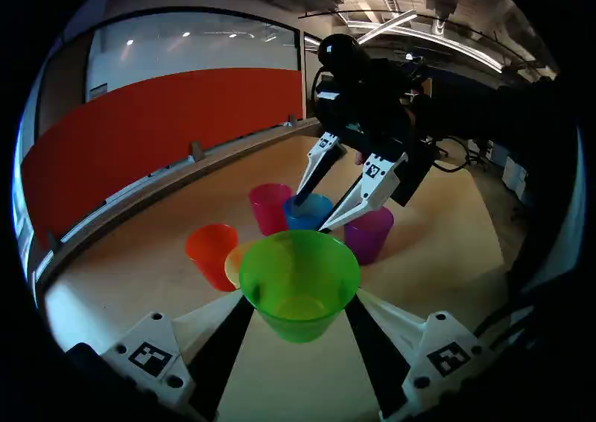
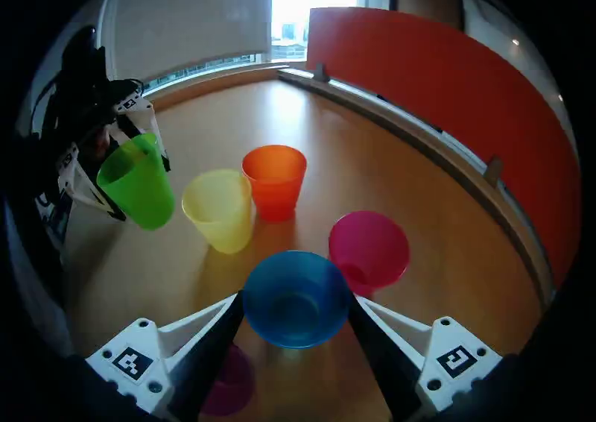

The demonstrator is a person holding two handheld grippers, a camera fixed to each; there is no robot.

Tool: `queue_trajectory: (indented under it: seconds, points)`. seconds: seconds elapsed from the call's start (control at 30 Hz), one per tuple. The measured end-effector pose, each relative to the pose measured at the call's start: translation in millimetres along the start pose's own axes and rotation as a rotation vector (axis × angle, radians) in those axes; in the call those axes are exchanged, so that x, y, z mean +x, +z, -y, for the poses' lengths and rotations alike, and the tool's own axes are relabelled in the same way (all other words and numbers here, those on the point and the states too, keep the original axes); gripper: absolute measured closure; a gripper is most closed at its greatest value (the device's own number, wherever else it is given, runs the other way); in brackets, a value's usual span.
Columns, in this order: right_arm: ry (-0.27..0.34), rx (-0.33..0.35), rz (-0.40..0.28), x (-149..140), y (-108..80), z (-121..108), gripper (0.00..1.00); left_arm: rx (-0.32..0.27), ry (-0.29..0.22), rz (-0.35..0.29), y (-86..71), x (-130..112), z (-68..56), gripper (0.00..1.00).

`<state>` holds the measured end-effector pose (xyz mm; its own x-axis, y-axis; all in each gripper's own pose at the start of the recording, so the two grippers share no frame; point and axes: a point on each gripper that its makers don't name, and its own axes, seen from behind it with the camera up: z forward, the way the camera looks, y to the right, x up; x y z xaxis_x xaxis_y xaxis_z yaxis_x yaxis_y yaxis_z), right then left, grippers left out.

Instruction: Pour water

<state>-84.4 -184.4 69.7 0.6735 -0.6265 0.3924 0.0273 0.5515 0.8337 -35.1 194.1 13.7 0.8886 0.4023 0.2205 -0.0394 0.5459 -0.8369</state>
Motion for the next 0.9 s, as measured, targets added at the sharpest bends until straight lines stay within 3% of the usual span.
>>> queue_trajectory:
  seconds: [0.27, 0.9]
  points:
    - [0.0, -0.004, 0.008, -4.1, 2.3, -1.4, 0.08, 0.0, -0.006, 0.002, 1.8, -1.3, -0.3, 0.18]
    - [0.006, -0.001, -0.058, -1.9, 2.6, 2.2, 0.1, 0.015, -0.013, -0.004, 2.9, 1.2, 2.6, 0.18]
